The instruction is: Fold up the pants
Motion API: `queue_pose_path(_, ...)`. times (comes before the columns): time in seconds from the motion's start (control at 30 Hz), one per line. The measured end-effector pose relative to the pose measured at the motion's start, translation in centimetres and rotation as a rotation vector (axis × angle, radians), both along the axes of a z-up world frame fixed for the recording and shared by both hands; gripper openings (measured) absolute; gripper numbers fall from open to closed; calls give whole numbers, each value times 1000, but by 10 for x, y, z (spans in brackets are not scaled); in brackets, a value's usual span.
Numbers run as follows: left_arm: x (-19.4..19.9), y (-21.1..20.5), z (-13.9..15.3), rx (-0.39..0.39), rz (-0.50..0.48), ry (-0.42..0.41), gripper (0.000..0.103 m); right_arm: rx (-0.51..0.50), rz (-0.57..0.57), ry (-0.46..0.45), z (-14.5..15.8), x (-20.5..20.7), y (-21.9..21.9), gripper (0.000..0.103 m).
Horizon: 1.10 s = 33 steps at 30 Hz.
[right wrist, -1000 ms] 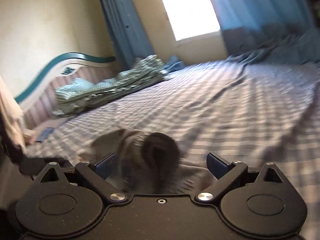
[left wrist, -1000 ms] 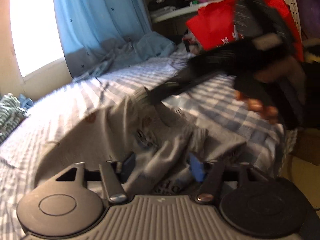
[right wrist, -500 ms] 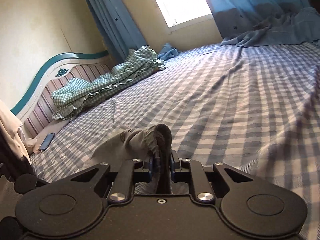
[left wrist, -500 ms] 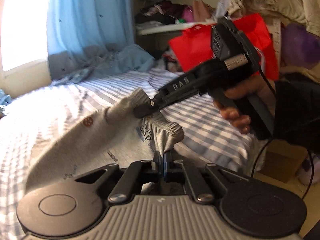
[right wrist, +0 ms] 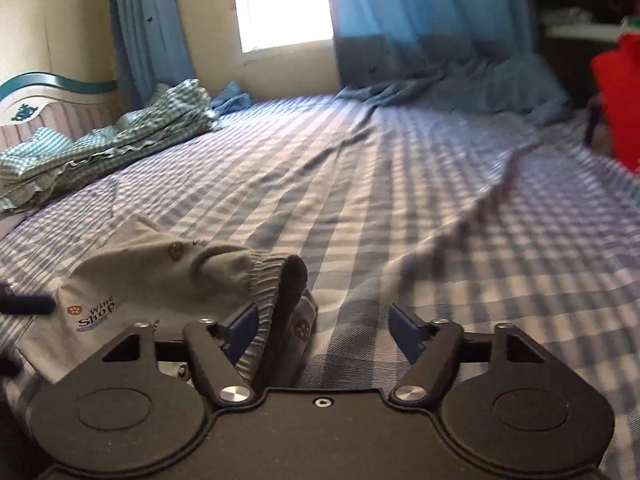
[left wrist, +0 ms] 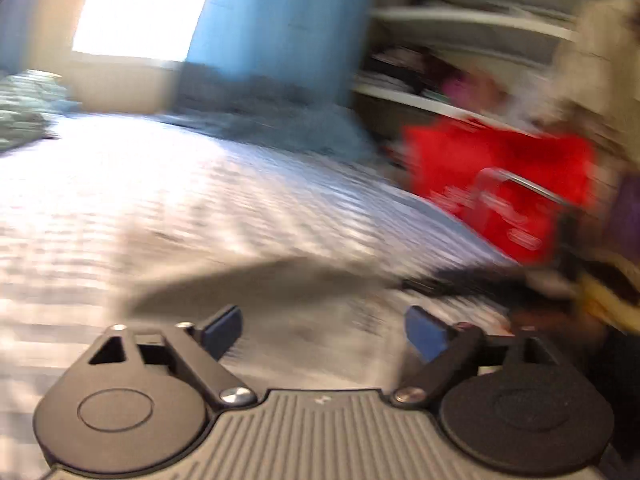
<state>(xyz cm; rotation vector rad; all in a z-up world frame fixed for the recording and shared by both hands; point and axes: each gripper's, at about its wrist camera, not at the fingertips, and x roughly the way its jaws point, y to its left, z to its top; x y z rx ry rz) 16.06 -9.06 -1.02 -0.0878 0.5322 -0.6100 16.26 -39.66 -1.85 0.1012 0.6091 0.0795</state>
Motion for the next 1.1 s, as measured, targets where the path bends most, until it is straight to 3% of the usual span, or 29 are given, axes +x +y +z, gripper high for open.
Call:
queue_pose_path(0.07, 9, 13, -4, 63, 148, -4, 100, -9, -31, -21, 2, -10, 16, 89)
queue_pose_path(0.13, 20, 23, -19, 140, 244, 36, 100, -1, -45, -28, 0, -17, 36, 89)
queue_pose_path(0.2, 25, 33, -39, 207, 296, 65, 100, -39, -64, -13, -9, -21, 51, 90)
queue_pose_path(0.27, 30, 46, -63, 268, 322, 120, 102, -153, -123, -5, -26, -26, 52, 93)
queue_pose_path(0.3, 29, 57, -70, 238, 310, 143, 103, -214, -145, 4, -38, -28, 49, 97)
queue_pose_path(0.33, 25, 68, -69, 189, 300, 135, 102, -210, -140, -12, -45, -33, 41, 102)
queue_pose_path(0.4, 21, 81, -55, 174, 302, 128, 103, -117, -123, -40, -44, -45, 26, 101)
queue_pose_path(0.53, 40, 68, -13, 89, 282, -14, 103, -166, -112, -200, -10, -45, 39, 102)
queue_pose_path(0.67, 101, 21, -10, 175, 249, -81, 103, -204, -81, -249, -2, 5, 58, 102)
queue_pose_path(0.73, 133, 7, -32, 255, 274, -38, 102, -279, -133, -216, -15, 36, 59, 102)
queue_pose_path(0.8, 159, 2, -56, 331, 292, 62, 101, -324, -198, -133, -33, 60, 47, 101)
queue_pose_path(0.87, 163, 10, -70, 273, 278, 92, 103, -282, -209, -113, -46, 64, 29, 102)
queue_pose_path(0.93, 156, 18, -66, 235, 294, 95, 103, -238, -214, -127, -49, 59, 18, 102)
queue_pose_path(1.1, 103, 40, -32, 235, 357, 80, 103, -217, -155, -213, -17, 10, 50, 102)
